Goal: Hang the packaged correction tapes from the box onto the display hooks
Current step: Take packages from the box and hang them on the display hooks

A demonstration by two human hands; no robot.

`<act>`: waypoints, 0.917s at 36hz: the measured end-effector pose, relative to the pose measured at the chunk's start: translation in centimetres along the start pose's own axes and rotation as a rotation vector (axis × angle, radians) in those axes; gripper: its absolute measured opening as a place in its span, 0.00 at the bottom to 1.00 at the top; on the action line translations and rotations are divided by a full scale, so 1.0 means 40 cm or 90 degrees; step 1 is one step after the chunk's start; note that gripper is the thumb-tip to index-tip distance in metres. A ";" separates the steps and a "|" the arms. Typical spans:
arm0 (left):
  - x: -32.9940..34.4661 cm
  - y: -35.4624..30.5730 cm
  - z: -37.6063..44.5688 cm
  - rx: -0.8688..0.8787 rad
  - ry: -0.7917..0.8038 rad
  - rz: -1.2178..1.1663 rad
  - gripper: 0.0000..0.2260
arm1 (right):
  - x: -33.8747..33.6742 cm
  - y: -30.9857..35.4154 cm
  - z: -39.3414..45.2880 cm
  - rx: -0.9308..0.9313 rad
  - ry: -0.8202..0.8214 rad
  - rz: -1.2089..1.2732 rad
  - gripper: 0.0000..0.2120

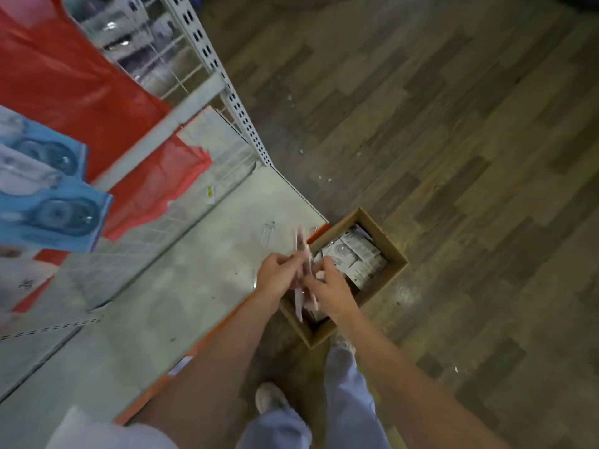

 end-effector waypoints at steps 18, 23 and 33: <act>-0.324 -0.040 -0.334 0.273 -0.018 0.062 0.12 | 0.128 0.246 -0.324 -0.049 -0.022 0.300 0.20; -0.447 -0.013 -0.454 0.259 0.008 -0.069 0.20 | 0.193 0.339 -0.451 -0.119 0.001 0.260 0.20; -0.661 0.058 -0.665 0.409 -0.015 -0.191 0.23 | 0.349 0.448 -0.681 -0.242 0.073 0.180 0.13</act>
Point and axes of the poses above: each hand's wrist, its own z-axis towards the middle knuckle, its own x-axis out of the palm, y = z × x, the point moved 5 cm from there along z, towards the middle knuckle, and after that the axes turned 1 degree about -y, right-handed, at the moved point
